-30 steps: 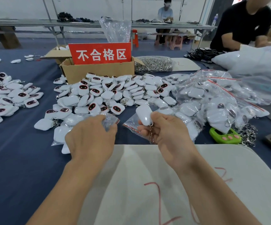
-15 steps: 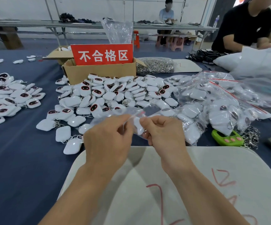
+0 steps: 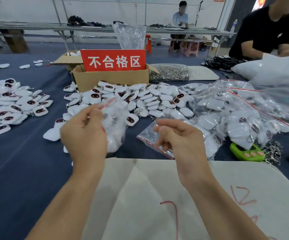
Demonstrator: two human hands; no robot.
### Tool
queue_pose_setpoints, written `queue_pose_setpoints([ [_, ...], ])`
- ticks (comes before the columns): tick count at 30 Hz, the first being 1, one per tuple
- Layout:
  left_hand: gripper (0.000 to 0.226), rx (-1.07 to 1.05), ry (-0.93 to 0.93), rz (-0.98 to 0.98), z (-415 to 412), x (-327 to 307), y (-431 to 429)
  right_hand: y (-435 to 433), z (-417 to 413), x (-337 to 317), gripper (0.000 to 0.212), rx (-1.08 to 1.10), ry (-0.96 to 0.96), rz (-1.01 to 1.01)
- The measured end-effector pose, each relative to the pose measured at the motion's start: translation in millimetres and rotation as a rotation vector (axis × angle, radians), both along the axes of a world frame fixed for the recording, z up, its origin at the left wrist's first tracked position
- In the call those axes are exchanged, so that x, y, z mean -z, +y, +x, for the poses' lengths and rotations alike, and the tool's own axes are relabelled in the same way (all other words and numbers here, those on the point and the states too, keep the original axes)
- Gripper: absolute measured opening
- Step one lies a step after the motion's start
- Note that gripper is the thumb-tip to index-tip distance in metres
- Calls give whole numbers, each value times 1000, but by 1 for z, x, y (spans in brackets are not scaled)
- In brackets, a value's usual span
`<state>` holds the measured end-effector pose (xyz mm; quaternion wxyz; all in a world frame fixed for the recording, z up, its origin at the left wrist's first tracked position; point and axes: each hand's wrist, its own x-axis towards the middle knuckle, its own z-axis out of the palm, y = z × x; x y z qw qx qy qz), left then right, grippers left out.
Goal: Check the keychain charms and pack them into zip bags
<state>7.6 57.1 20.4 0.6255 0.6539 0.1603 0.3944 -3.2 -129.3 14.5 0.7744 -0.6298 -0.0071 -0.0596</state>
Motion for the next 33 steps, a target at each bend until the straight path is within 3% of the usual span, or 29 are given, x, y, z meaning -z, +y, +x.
queue_pose_setpoints([
  [3, 29, -129, -123, -50, 5, -16, 18, 7, 5, 17, 17, 78, 29, -358],
  [6, 26, -191, -256, 87, 6, -24, 19, 27, 9, 34, 26, 80, -104, -729],
  [9, 23, -158, -223, 480, -1, -11, -1, 44, 21, 41, 48, -21, -238, -999],
  [12, 21, -71, 129, 943, -2, 13, -25, 54, 48, 43, 52, -39, -375, -1305],
  [14, 31, 85, 418, 921, 2, 26, -31, 58, 64, 42, 55, -68, -344, -1356],
  [16, 38, 168, 569, 817, 7, 33, -26, 59, 79, 44, 63, -138, -360, -1411],
  [20, 39, 206, 612, 878, 11, 39, -20, 59, 91, 42, 70, -284, -381, -1527],
  [26, 30, 175, 625, 884, 7, 41, -19, 59, 67, 42, 33, -46, -444, -1567],
  [33, 30, 92, 631, 806, 5, 40, -15, 60, 23, 25, 31, 92, -493, -1723],
])
